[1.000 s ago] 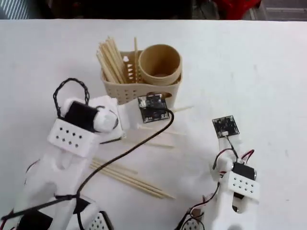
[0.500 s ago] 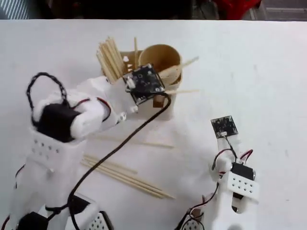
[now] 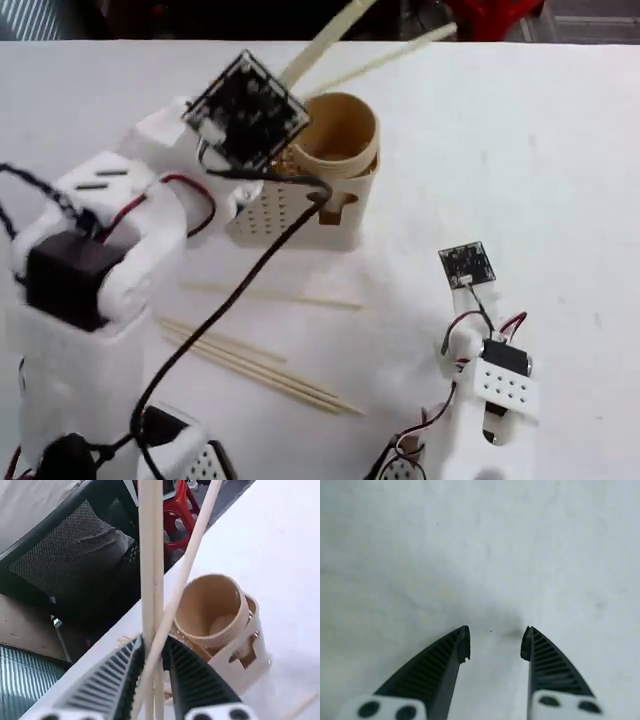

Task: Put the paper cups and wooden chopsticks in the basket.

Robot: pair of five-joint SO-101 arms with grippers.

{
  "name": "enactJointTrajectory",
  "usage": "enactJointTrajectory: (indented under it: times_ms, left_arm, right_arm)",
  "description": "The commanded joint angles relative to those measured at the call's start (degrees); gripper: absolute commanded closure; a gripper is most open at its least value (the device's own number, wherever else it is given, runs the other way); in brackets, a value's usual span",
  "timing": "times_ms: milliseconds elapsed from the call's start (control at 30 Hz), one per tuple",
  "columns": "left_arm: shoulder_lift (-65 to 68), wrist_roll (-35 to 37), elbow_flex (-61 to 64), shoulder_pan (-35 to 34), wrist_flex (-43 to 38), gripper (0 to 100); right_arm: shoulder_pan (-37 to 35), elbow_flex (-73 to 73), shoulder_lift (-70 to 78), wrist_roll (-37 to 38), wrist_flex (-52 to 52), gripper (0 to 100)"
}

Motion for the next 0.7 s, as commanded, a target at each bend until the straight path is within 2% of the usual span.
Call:
enactJointTrajectory:
  times_ms: [0, 267, 433, 667]
  left_arm:
    - [4.1, 5.3, -2.4, 0.0, -8.8, 98]
    - [7.3, 12.3, 1.4, -1.0, -19.3, 98]
    - [7.1, 20.3, 13.1, -4.2, -30.7, 98]
    - [0.7, 28.6, 31.0, -4.9, -40.5, 98]
  right_arm:
    - [-0.7, -0.4, -1.0, -0.5, -0.7, 81.8]
    - [-0.7, -0.4, -1.0, -0.5, -0.7, 81.8]
    - [-0.7, -0.4, -1.0, -0.5, -0.7, 81.8]
    - [-0.7, -0.4, -1.0, -0.5, -0.9, 81.8]
